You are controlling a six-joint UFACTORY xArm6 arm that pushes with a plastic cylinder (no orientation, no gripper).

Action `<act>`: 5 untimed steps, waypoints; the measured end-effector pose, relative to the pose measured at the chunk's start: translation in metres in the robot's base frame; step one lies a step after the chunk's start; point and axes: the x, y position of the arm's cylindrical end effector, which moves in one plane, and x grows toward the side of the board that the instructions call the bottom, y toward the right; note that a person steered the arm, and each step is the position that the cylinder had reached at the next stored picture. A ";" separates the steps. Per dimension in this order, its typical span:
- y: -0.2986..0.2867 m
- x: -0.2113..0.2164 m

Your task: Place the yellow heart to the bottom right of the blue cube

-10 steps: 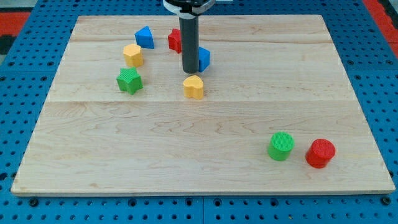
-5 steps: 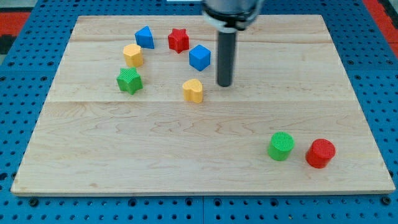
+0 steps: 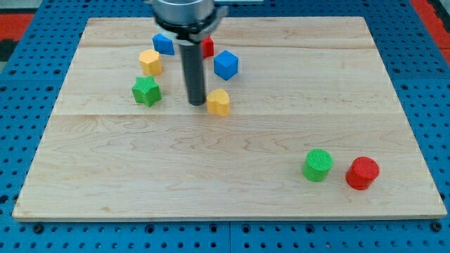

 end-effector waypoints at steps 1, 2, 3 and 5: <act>0.001 0.016; -0.001 0.021; 0.015 0.041; 0.077 0.008</act>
